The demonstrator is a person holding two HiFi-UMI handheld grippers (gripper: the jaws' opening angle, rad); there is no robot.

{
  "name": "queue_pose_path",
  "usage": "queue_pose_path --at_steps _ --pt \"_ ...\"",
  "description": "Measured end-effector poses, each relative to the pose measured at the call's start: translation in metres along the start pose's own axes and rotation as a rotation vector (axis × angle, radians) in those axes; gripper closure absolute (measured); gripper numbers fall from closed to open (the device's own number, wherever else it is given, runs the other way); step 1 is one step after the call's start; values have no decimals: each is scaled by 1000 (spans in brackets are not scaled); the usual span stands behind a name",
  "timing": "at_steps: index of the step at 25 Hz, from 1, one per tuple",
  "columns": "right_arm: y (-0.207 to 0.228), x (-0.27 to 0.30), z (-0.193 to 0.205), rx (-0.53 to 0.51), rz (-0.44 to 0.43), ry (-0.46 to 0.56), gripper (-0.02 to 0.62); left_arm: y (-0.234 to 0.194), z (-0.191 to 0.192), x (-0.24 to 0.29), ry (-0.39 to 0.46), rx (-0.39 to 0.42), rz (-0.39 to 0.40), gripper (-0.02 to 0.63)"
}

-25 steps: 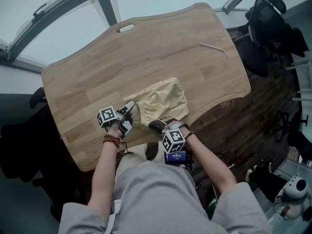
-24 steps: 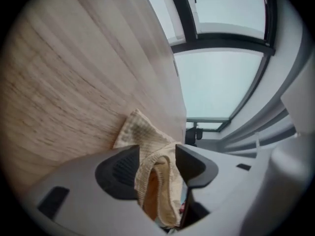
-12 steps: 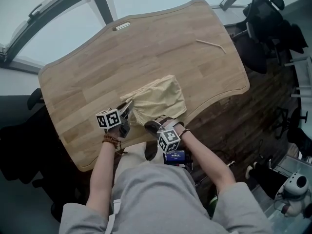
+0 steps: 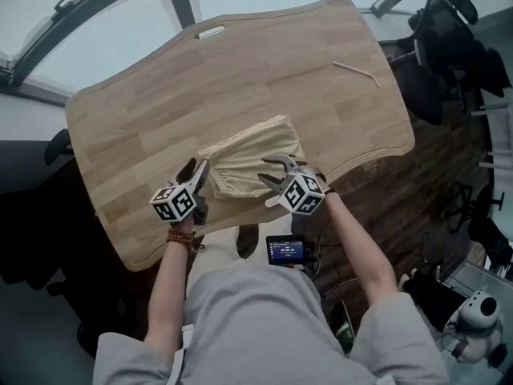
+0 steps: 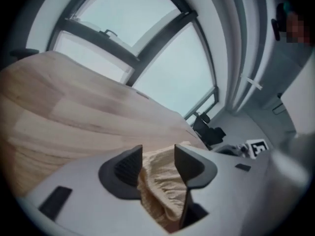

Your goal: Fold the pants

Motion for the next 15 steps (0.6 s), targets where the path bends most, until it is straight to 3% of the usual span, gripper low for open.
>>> queue_pose_path --at_steps 2,4,6,8,11,15 --pt "31 0 18 22 124 -43 426 26 15 0 -61 105 81 399" --pt "43 3 46 47 200 -122 426 37 53 -1 -193 274 107 412" --pt "42 6 78 99 224 -222 426 20 93 -6 -322 401 35 431" --pt "35 5 100 183 217 -273 426 -2 114 -13 -370 406 -42 451" --pt "36 -2 96 259 219 -233 425 0 99 -20 -308 370 -39 446" --pt "65 -38 27 336 352 19 430 31 32 -30 -121 398 6 446"
Point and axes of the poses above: the fingertips, and each gripper's own axes: x forward along the fingers, y to its right, z out of its underside, the point moved 2 cm from there along -x, backward along the fingers, and after that the axes turned 12 degrees about y, right-handed, at the moved point
